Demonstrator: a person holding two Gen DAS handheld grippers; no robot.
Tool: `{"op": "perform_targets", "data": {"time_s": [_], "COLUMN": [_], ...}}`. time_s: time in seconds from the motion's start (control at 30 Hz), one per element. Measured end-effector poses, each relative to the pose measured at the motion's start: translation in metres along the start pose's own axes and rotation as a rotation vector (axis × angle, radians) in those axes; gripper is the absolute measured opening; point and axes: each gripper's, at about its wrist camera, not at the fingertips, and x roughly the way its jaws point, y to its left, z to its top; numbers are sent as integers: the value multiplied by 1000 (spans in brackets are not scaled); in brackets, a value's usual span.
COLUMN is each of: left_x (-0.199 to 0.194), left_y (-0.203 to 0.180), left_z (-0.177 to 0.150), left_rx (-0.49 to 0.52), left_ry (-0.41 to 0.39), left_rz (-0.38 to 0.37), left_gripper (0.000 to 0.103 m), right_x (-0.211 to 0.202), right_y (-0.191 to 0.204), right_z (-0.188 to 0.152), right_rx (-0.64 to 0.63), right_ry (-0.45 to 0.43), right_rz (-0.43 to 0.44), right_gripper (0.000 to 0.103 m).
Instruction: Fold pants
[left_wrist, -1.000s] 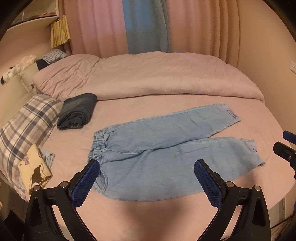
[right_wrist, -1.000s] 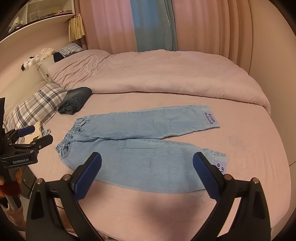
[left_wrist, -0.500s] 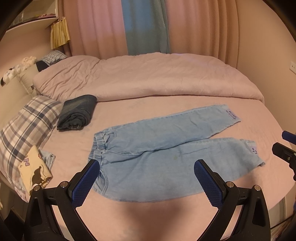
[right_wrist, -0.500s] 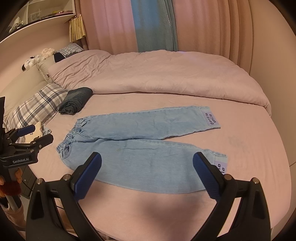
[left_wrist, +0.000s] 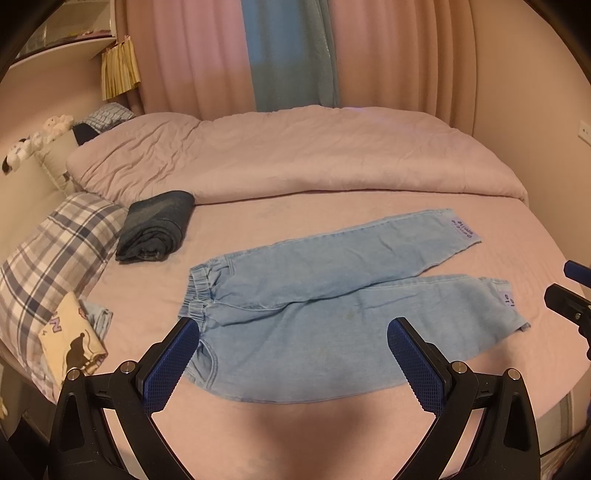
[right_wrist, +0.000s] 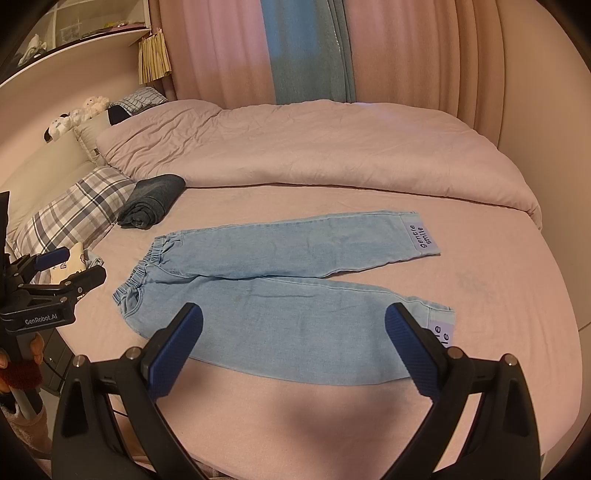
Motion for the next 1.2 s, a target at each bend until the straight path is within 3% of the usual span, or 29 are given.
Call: {"op": "perform_targets", "data": {"time_s": [1.2], "left_x": [2], "left_y": [2], "left_z": [-2], "left_rx": [-4], "left_ry": [4], "left_rz": [-12], "left_gripper": [102], "right_x": [3], "right_y": [0], "right_z": [-5], "right_rx": [10], "right_ry": [6], "right_rz": [7], "right_gripper": [100]}}
